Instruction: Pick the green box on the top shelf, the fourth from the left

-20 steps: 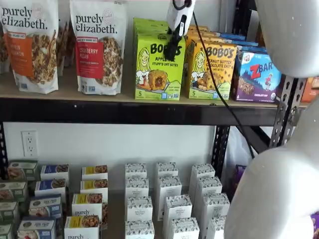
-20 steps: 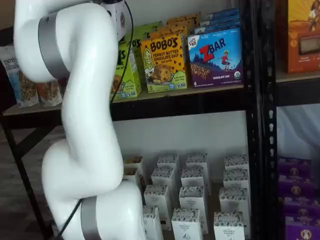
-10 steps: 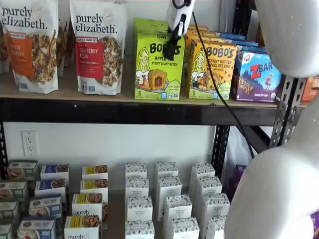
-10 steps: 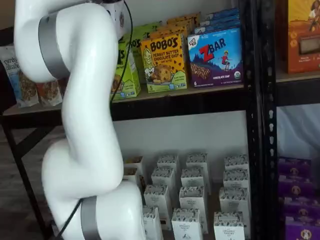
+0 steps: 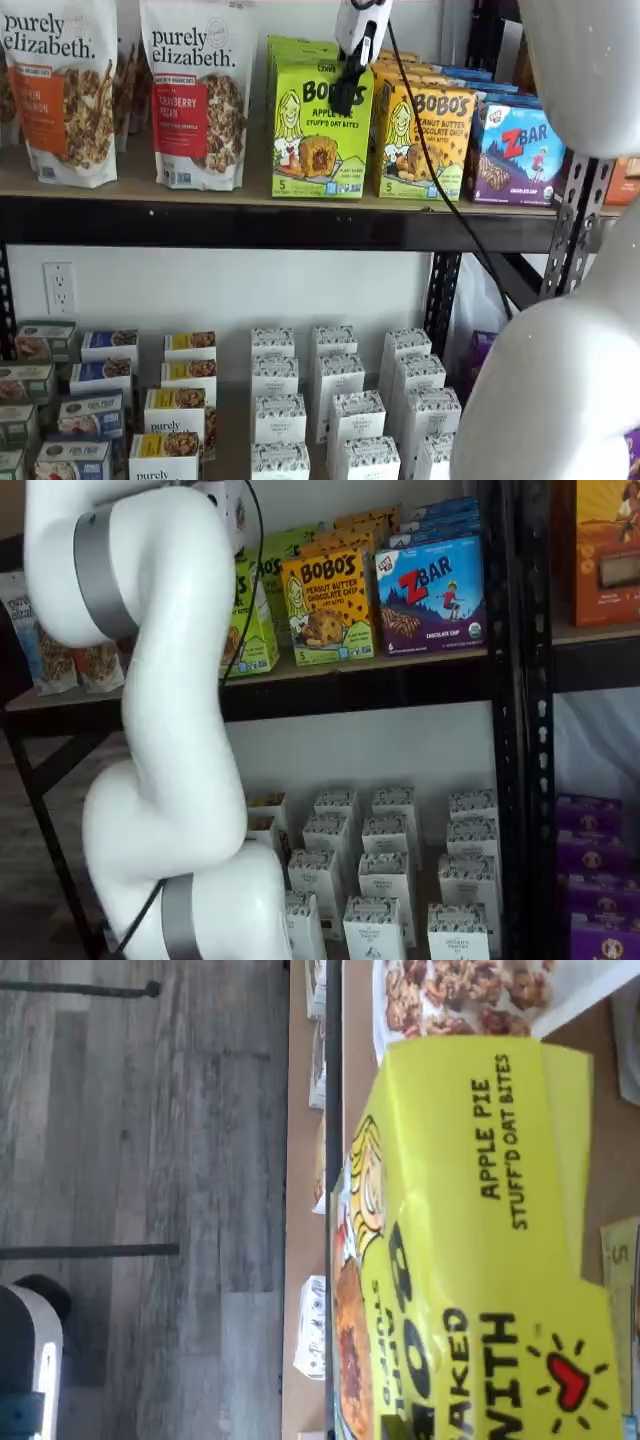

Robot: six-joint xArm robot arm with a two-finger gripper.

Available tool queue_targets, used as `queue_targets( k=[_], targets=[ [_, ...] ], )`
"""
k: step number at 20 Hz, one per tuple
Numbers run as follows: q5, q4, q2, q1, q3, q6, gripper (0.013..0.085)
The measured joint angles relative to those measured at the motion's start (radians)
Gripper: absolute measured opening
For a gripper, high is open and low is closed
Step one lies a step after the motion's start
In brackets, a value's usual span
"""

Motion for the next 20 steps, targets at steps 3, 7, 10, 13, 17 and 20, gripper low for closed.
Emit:
queue_targets(
  k=[3, 7, 10, 13, 17, 20],
  targets=[
    [0.017, -0.002, -0.009, 0.000, -0.003, 0.002, 0.0210],
    [0.043, 0.005, -0.029, -0.001, 0.000, 0.005, 0.0210],
    [0.059, 0.014, -0.055, -0.001, 0.015, 0.009, 0.0210],
    [0.073, 0.015, -0.089, 0.001, 0.039, 0.011, 0.0210],
    [0.086, 0.015, -0.147, -0.009, 0.085, 0.005, 0.0210],
    [0.094, 0.007, -0.187, -0.020, 0.121, -0.006, 0.0210]
  ],
)
